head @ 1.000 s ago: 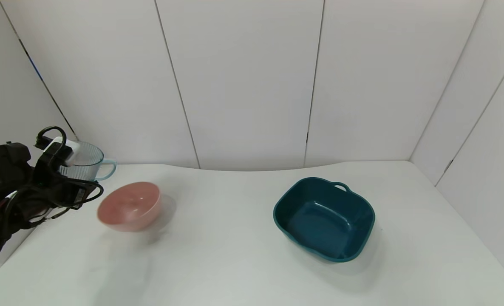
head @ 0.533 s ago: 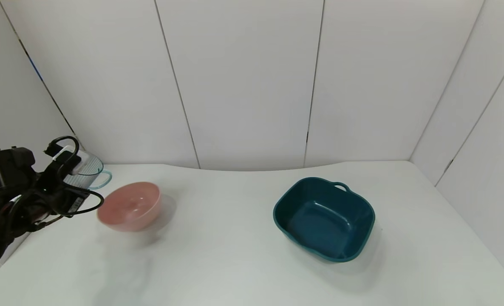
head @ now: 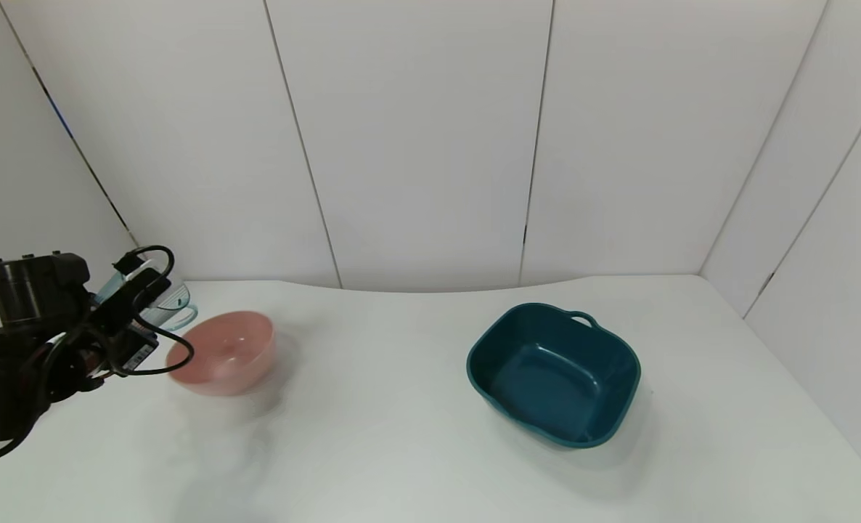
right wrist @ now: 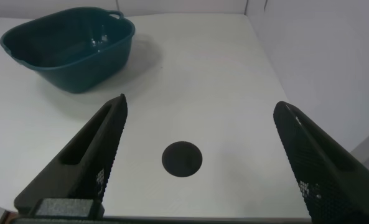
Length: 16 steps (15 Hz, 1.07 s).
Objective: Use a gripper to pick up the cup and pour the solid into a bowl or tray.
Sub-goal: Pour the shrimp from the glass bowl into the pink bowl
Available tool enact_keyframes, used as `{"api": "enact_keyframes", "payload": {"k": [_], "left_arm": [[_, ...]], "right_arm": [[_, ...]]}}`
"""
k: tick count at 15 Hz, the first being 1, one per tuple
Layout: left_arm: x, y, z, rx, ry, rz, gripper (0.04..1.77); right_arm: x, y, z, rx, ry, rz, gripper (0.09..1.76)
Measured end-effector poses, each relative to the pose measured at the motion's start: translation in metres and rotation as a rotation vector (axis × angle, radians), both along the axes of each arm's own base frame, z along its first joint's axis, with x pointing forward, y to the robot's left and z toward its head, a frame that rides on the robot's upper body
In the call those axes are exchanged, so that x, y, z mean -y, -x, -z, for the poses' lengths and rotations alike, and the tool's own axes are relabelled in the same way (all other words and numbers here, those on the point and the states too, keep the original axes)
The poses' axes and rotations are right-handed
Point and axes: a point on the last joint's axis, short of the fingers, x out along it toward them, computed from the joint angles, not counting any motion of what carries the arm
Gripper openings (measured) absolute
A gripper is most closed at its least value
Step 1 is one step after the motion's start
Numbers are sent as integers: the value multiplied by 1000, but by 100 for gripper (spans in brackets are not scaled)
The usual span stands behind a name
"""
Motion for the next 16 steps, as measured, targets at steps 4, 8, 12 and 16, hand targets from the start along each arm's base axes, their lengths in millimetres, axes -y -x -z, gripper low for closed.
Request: {"api": "enact_keyframes", "payload": {"k": [4, 8, 12, 16], "left_arm": [[14, -3, 1, -42, -77, 6, 126], [23, -5, 0, -91, -174, 10, 126], [28, -5, 0, -135, -254, 15, 126], [29, -5, 0, -203, -353, 39, 126]], "right_arm": [[0, 0, 0, 0, -1, 0, 171], [0, 0, 0, -1, -1, 0, 171], [0, 0, 0, -1, 0, -1, 171], [0, 0, 0, 0, 0, -1, 171]]}}
